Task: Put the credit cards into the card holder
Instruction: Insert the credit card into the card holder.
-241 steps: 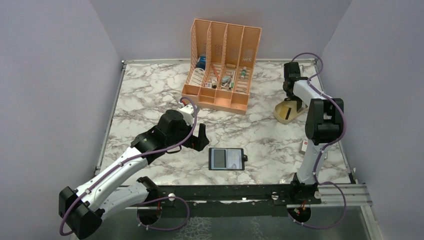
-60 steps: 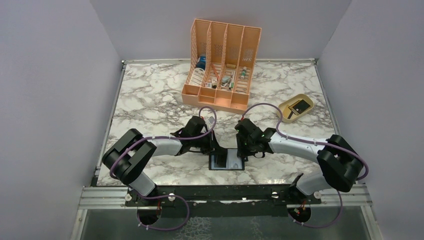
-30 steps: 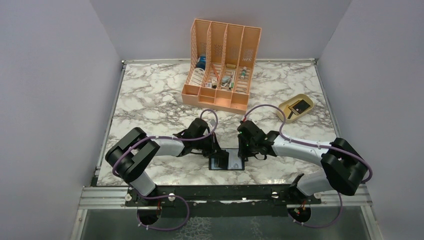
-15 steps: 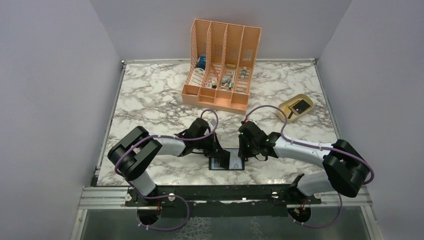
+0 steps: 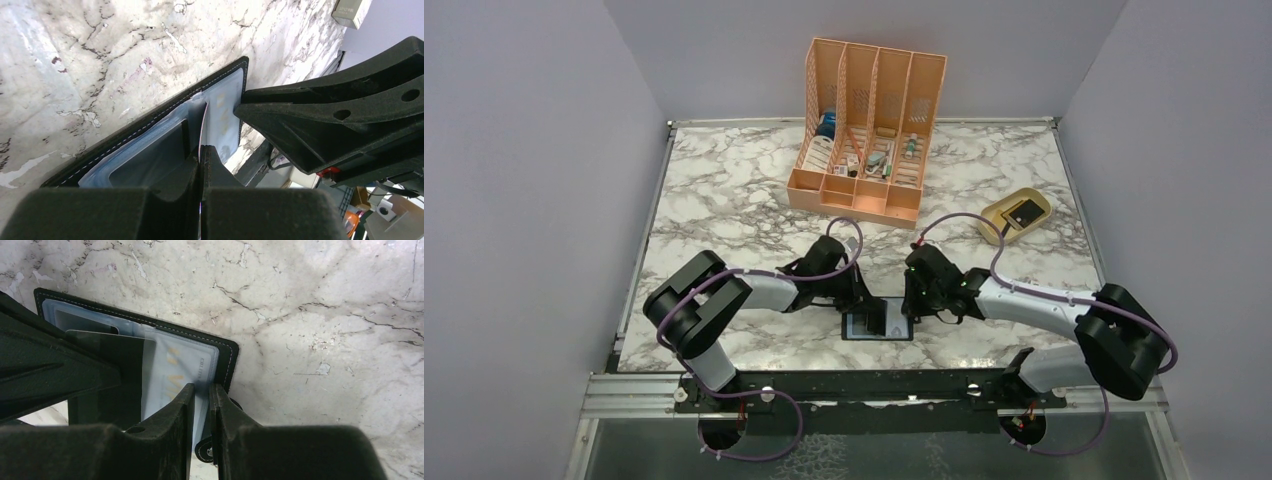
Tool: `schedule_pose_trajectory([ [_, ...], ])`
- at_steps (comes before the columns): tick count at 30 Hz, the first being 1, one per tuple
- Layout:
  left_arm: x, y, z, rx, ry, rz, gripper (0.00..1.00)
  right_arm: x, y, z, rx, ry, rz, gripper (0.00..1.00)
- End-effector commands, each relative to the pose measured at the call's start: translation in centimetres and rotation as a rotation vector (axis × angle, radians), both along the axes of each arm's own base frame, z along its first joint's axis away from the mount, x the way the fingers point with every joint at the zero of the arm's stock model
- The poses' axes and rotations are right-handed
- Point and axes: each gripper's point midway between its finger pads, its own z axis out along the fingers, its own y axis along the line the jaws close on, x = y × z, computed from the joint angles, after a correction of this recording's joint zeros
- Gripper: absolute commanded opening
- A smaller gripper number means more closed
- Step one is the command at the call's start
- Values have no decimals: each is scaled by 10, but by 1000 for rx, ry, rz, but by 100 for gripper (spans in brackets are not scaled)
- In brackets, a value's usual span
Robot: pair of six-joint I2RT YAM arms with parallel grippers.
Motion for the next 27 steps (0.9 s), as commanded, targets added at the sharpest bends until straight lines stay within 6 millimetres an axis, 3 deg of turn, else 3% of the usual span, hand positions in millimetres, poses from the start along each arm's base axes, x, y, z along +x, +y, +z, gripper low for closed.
schedule_pose_trajectory([
  [1,10,-1,-7,35,-29,49,0,-14,-13,-9,-25,35,-23,17],
  [6,10,2,-12,51,-40,66,0,-16,-14,-5,5,30,-42,16],
  [13,6,0,-4,29,-57,73,0,-17,-14,0,25,16,-50,16],
  [19,0,3,-2,30,-64,74,28,-17,-12,0,37,16,-45,16],
  [27,-3,14,-5,74,-71,92,46,-16,-14,2,23,6,-39,16],
])
